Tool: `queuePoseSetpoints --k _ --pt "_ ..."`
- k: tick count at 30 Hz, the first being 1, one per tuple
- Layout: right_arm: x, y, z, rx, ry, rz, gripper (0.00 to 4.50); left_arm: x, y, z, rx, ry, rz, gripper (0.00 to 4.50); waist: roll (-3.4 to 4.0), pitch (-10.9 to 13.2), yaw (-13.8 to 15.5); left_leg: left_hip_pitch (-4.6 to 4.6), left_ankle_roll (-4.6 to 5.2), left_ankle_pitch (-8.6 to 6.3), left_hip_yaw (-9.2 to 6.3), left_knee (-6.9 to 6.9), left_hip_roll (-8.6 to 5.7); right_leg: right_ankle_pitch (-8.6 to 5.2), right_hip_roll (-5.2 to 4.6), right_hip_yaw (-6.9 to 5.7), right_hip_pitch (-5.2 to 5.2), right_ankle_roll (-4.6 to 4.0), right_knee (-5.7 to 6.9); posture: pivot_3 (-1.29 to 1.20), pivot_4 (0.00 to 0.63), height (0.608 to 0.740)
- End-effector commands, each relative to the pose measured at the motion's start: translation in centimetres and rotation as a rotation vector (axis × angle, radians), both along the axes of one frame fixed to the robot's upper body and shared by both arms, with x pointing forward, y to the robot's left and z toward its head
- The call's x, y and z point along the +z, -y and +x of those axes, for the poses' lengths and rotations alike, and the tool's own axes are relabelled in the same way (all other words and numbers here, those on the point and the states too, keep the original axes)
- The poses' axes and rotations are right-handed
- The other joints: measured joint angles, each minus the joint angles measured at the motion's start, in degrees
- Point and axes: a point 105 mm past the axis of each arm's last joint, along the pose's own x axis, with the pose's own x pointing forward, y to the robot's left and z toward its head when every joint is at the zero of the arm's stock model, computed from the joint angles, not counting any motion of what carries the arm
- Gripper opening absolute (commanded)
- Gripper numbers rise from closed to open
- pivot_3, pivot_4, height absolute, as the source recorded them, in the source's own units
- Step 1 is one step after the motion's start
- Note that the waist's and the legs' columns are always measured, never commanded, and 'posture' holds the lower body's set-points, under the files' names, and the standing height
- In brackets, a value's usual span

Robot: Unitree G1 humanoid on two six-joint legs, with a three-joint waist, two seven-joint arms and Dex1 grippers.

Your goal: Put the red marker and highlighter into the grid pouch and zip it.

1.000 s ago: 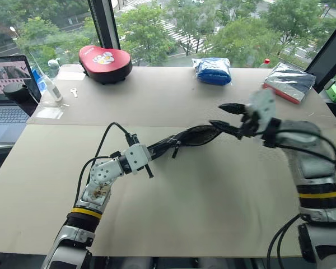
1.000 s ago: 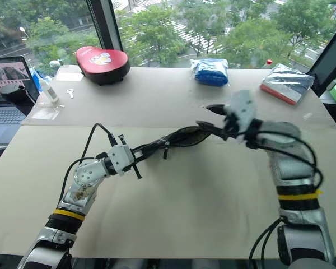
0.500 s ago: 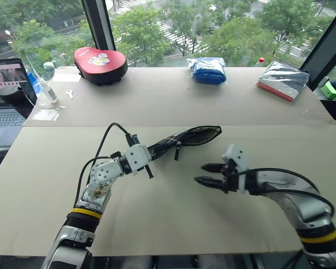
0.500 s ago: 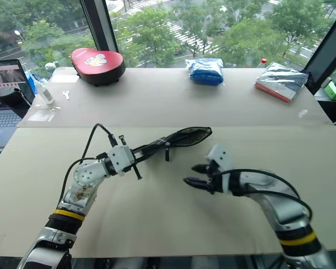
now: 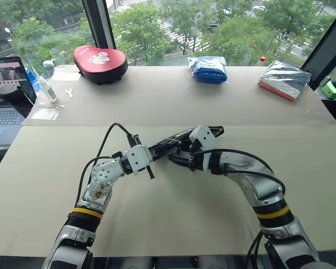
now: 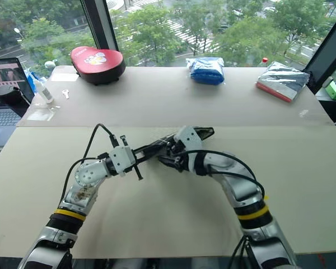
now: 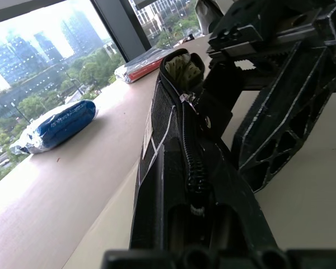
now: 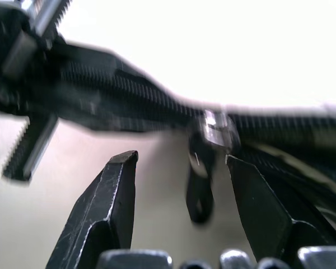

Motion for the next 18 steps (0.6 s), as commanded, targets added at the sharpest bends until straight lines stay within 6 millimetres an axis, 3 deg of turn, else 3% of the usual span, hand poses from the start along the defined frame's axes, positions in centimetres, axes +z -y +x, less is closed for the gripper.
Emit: queuePoseSetpoints --k 1,7,18 --pt "1.4 -0.4 -0.7 0.059 0.062 0.023 2.11 1.1 0.0 0.0 -0.009 0.045 -0.015 0.0 0.0 0.0 -0.02 -0.02 0.0 0.0 0.0 0.0 -0.01 0.0 0.0 0.0 0.0 0.0 0.01 0.0 0.15 0.74" --pt "1.4 0.7 -1.1 0.058 0.05 0.03 0.08 1.1 -0.2 0.0 -0.003 0.047 -0.014 0.0 0.0 0.0 -0.22 -0.04 0.0 0.0 0.0 0.0 -0.02 0.0 0.01 -0.03 -0.01 0.0 0.03 0.0 0.15 0.74" --pt "1.8 3.6 -1.1 -0.007 0.07 0.008 0.08 1.0 0.2 -0.1 -0.011 0.047 -0.014 0.0 0.0 0.0 -0.26 -0.04 0.0 0.0 0.0 0.0 -0.02 0.0 0.01 -0.02 0.0 0.0 0.02 0.0 0.15 0.74"
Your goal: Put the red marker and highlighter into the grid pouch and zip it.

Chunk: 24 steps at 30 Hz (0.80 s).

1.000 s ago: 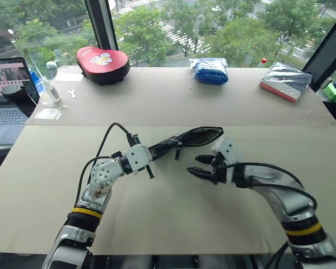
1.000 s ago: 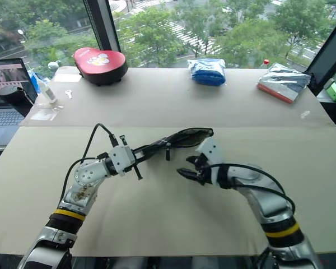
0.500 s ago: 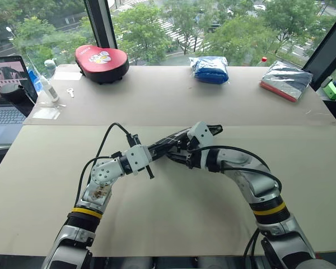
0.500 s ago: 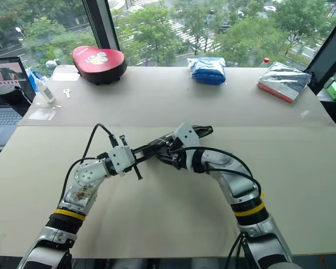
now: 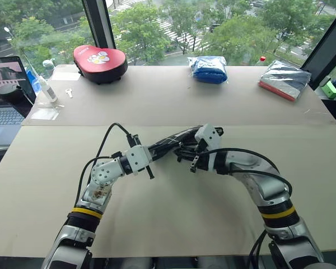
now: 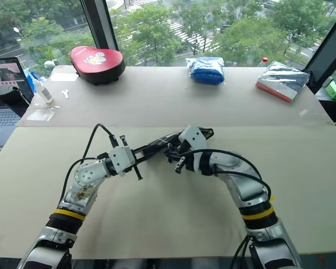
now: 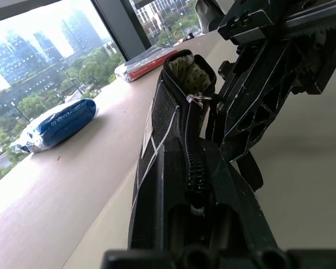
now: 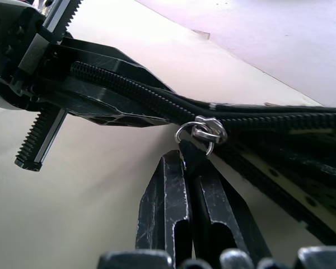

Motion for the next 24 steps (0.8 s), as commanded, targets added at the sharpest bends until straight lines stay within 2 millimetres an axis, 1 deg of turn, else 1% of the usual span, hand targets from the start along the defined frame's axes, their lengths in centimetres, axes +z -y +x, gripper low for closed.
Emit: queuePoseSetpoints --k 1,2,4,10,11,16,18,19,22,24 --pt "2.0 2.3 0.0 -0.041 0.084 -0.001 0.08 1.1 0.0 -0.1 -0.005 0.047 -0.017 0.0 0.0 0.0 0.05 0.0 0.0 0.0 0.0 0.0 0.0 0.0 0.0 0.0 0.0 0.0 0.0 0.0 0.15 0.74" --pt "2.3 3.9 0.4 -0.084 0.114 -0.044 0.08 1.1 0.1 -0.1 -0.005 0.047 -0.017 0.0 0.0 0.0 0.05 -0.01 0.0 0.0 0.0 0.0 0.0 0.0 0.0 0.0 0.0 0.0 -0.01 0.0 0.15 0.74" --pt "2.7 6.4 1.1 -0.157 0.145 -0.111 0.08 1.1 0.1 -0.1 -0.005 0.048 -0.016 0.0 0.0 0.0 0.28 -0.01 0.01 0.0 0.0 0.02 0.0 0.0 -0.02 0.0 0.01 0.0 -0.03 0.0 0.15 0.74" --pt "3.1 12.8 1.7 -0.307 0.153 -0.285 0.08 1.0 -0.1 0.0 -0.001 0.044 -0.016 0.0 -0.01 0.0 0.54 0.0 0.04 -0.02 0.03 0.0 0.01 0.0 -0.01 0.0 0.02 0.0 -0.06 0.0 0.15 0.74" --pt "2.9 13.7 1.7 -0.327 0.154 -0.314 0.08 1.0 -0.1 -0.1 0.0 0.043 -0.017 0.0 -0.01 0.0 0.6 0.0 0.04 -0.02 0.04 0.01 0.02 0.0 -0.01 0.0 0.02 0.0 -0.07 0.0 0.15 0.74" --pt "2.1 16.7 2.0 -0.406 0.151 -0.426 0.08 0.9 -0.1 -0.1 0.0 0.041 -0.017 0.0 -0.01 0.0 0.41 0.02 0.15 -0.08 0.08 0.02 0.07 0.0 -0.01 0.04 0.03 0.0 -0.08 0.0 0.15 0.74" --pt "1.8 17.1 2.2 -0.422 0.157 -0.445 0.08 0.9 -0.1 -0.1 -0.002 0.041 -0.016 0.0 -0.01 0.0 0.5 0.02 0.17 -0.09 0.09 0.02 0.09 0.0 -0.01 0.05 0.03 0.0 -0.07 0.0 0.15 0.74" --pt "1.8 16.9 2.2 -0.42 0.157 -0.43 0.08 1.0 -0.1 0.0 -0.002 0.041 -0.015 0.0 -0.01 0.0 0.56 0.01 0.17 -0.09 0.09 0.02 0.09 0.0 -0.02 0.05 0.03 0.0 -0.07 0.0 0.15 0.74" --pt "1.8 14.7 2.0 -0.365 0.155 -0.347 0.08 1.0 -0.1 0.1 -0.006 0.043 -0.014 0.0 -0.01 0.0 0.58 0.01 0.16 -0.09 0.09 0.04 0.1 0.0 -0.02 0.05 0.03 0.0 -0.08 0.0 0.15 0.74" --pt "2.0 13.6 2.3 -0.365 0.146 -0.244 0.08 1.1 0.0 0.1 -0.01 0.045 -0.014 0.0 -0.01 0.0 0.52 0.01 0.16 -0.09 0.09 0.04 0.11 0.0 -0.02 0.05 0.03 0.0 -0.08 0.0 0.15 0.74"
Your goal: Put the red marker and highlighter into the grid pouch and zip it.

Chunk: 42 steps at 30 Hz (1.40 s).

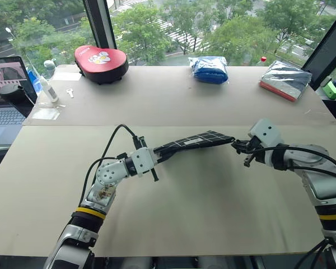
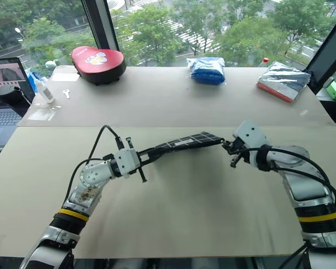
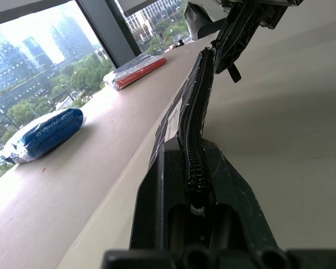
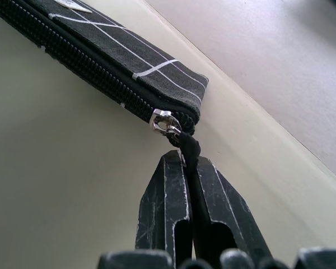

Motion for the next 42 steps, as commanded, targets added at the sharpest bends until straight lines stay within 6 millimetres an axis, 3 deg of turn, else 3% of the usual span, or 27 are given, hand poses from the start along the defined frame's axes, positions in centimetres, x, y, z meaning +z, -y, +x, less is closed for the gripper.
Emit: queuePoseSetpoints --k 1,5,8,10,15,18,22,28,35,42 --pt "1.6 -0.3 0.5 -0.039 0.054 0.147 0.37 1.4 -0.8 0.5 0.022 0.049 -0.022 0.0 0.0 0.0 0.01 0.01 0.0 0.0 0.0 0.0 0.01 0.0 0.0 0.0 0.0 0.0 0.0 0.0 0.15 0.74" --pt "1.0 -1.9 -0.8 0.046 0.014 0.221 1.6 1.4 -0.5 0.3 0.006 0.051 -0.021 0.0 0.0 0.0 0.27 -0.01 -0.01 0.01 -0.01 0.01 -0.02 0.0 -0.01 0.02 0.0 0.0 0.01 0.0 0.15 0.74" --pt "0.7 -1.9 -1.6 0.06 -0.036 0.267 2.63 1.4 -0.5 0.3 0.002 0.051 -0.022 0.0 0.0 0.0 0.28 -0.02 -0.01 0.01 -0.04 0.02 -0.02 0.0 -0.01 -0.01 0.05 0.01 0.01 0.0 0.15 0.74" --pt "0.0 -1.8 -3.2 0.103 -0.146 0.3 3.35 1.4 -0.5 0.3 -0.002 0.051 -0.021 0.0 0.0 0.0 0.3 -0.03 -0.01 0.0 -0.02 0.02 -0.03 0.01 -0.02 0.0 0.05 0.02 0.01 0.0 0.15 0.74" --pt "-0.2 0.2 -4.8 0.086 -0.205 0.249 3.35 1.5 -0.3 0.1 -0.028 0.056 -0.014 0.0 0.0 0.0 0.25 -0.02 0.1 -0.06 -0.02 0.03 -0.02 0.01 -0.03 0.0 0.06 0.02 0.0 0.0 0.15 0.74" --pt "0.9 1.7 -5.2 0.061 -0.173 0.247 3.35 1.5 -0.2 -0.2 -0.064 0.059 -0.004 0.0 0.0 0.0 0.25 -0.01 0.33 -0.19 -0.02 0.05 -0.02 0.01 -0.03 0.0 0.05 0.02 -0.02 0.0 0.15 0.74" --pt "3.4 3.5 -7.4 0.091 -0.126 0.283 3.35 1.2 -0.4 -1.5 -0.193 0.067 0.048 0.0 0.0 0.0 0.29 0.02 0.33 -0.19 -0.03 0.03 0.01 0.01 -0.02 -0.01 0.05 0.02 -0.01 0.0 0.15 0.74" --pt "6.5 3.1 -9.3 0.143 -0.084 0.51 3.35 0.4 -0.8 -2.1 -0.293 0.063 0.09 0.0 -0.01 0.0 0.26 0.12 0.41 -0.24 -0.02 0.08 0.02 0.01 -0.05 0.03 0.17 0.02 -0.01 0.0 0.15 0.74" --pt "4.8 3.2 -9.6 0.084 -0.133 0.483 3.35 -0.8 -0.3 -1.8 -0.366 0.039 0.102 0.0 -0.01 0.0 0.53 0.14 0.48 -0.28 -0.03 0.13 0.0 0.01 -0.08 0.01 0.24 0.02 -0.01 0.0 0.15 0.74" --pt "3.0 3.1 -8.7 0.052 -0.162 0.419 3.41 -0.6 -0.8 -0.9 -0.317 -0.062 0.056 2.56 -0.01 0.0 0.27 0.15 0.48 -0.28 -0.03 0.17 0.01 0.02 -0.08 0.01 0.25 0.05 0.01 0.0 0.15 0.74"
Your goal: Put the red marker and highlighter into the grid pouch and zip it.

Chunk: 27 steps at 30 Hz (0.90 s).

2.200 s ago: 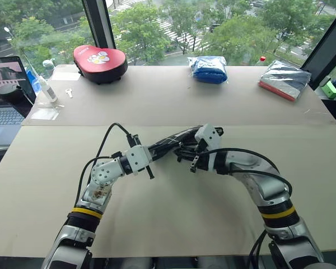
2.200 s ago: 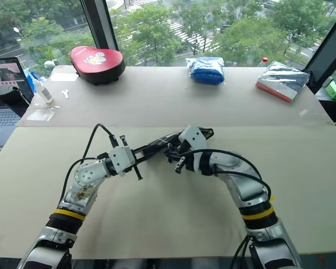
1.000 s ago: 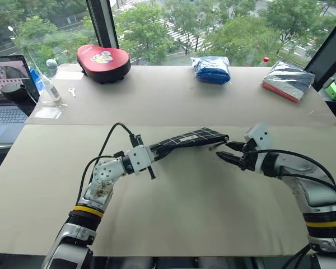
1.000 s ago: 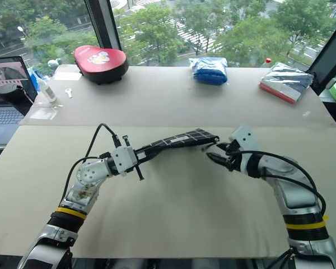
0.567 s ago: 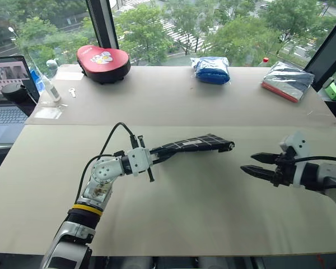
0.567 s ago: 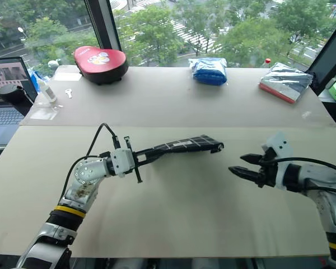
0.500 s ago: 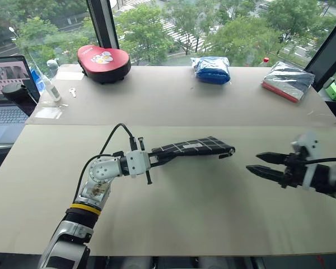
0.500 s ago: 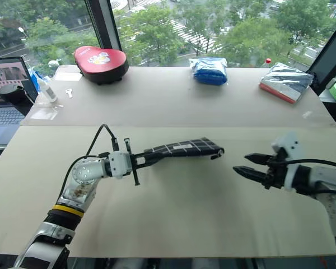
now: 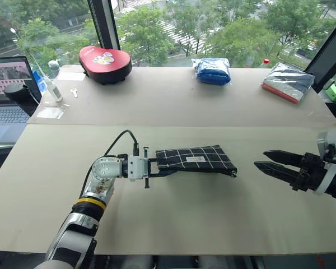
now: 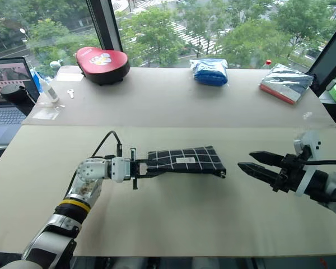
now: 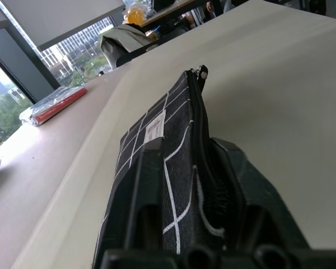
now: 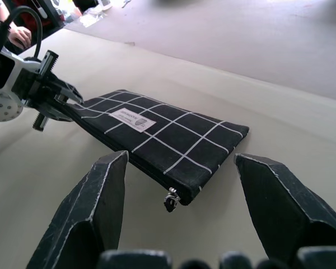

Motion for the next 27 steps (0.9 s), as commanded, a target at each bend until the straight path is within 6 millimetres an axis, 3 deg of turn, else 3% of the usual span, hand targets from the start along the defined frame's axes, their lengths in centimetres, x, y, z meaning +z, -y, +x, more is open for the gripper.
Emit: queuePoseSetpoints --k 1,2,5,8,13,17,19,27 --pt "-0.1 0.1 0.5 -0.007 0.03 -0.047 3.41 0.5 -0.6 0.1 0.036 -0.042 -0.018 2.96 0.0 0.0 -0.11 0.0 0.0 0.0 0.0 0.0 0.0 0.0 0.0 0.0 -0.01 0.0 0.0 0.0 0.15 0.74" --pt "-0.3 0.2 0.6 -0.007 0.027 -0.05 3.41 0.4 -0.7 -0.1 0.043 -0.067 -0.024 3.18 0.0 0.0 -0.18 -0.01 0.0 0.0 0.0 0.0 0.0 0.0 0.01 0.0 -0.01 0.0 0.0 0.0 0.15 0.74" --pt "-0.7 0.2 1.1 -0.009 0.023 -0.052 3.41 0.6 -1.3 -0.1 0.101 -0.193 -0.094 3.18 0.0 0.0 -0.18 0.0 0.02 -0.01 0.01 0.0 0.0 0.0 0.01 0.02 -0.01 0.0 -0.01 0.0 0.15 0.74" --pt "-1.1 0.2 1.6 -0.007 0.02 -0.059 3.41 1.4 -2.7 1.2 0.238 -0.433 -0.212 3.18 0.0 0.0 -0.19 0.01 0.01 -0.01 0.0 0.01 0.02 -0.01 0.01 0.02 -0.01 0.01 0.0 0.0 0.15 0.74" --pt "-1.4 0.4 2.1 -0.01 0.02 -0.06 3.41 2.3 -5.4 2.9 0.484 -0.684 -0.318 3.18 0.0 0.0 -0.12 0.05 -0.02 0.01 -0.06 0.0 0.01 -0.02 0.02 0.01 0.0 0.03 0.06 0.0 0.15 0.74" --pt "-1.8 0.5 2.3 -0.016 0.018 -0.052 3.41 4.0 -9.2 3.3 0.728 -0.656 -0.392 3.18 0.0 0.0 -0.23 0.06 -0.11 0.06 -0.06 -0.01 0.0 -0.02 0.03 0.02 0.0 0.04 0.03 0.0 0.15 0.74" --pt "-2.0 0.6 2.3 -0.024 0.015 -0.047 3.41 4.7 -10.7 2.8 0.762 -0.677 -0.432 3.18 0.0 0.0 -0.44 0.06 -0.19 0.11 -0.06 -0.03 0.02 -0.02 0.05 0.05 -0.04 0.03 0.04 0.0 0.15 0.74" --pt "-2.4 2.1 2.3 -0.06 0.001 -0.061 3.41 4.4 -15.7 0.7 0.93 -0.698 -0.472 3.18 0.0 0.0 -0.1 0.11 -0.21 0.11 -0.03 -0.08 0.0 -0.02 0.06 0.12 -0.02 0.02 0.03 0.0 0.15 0.74"
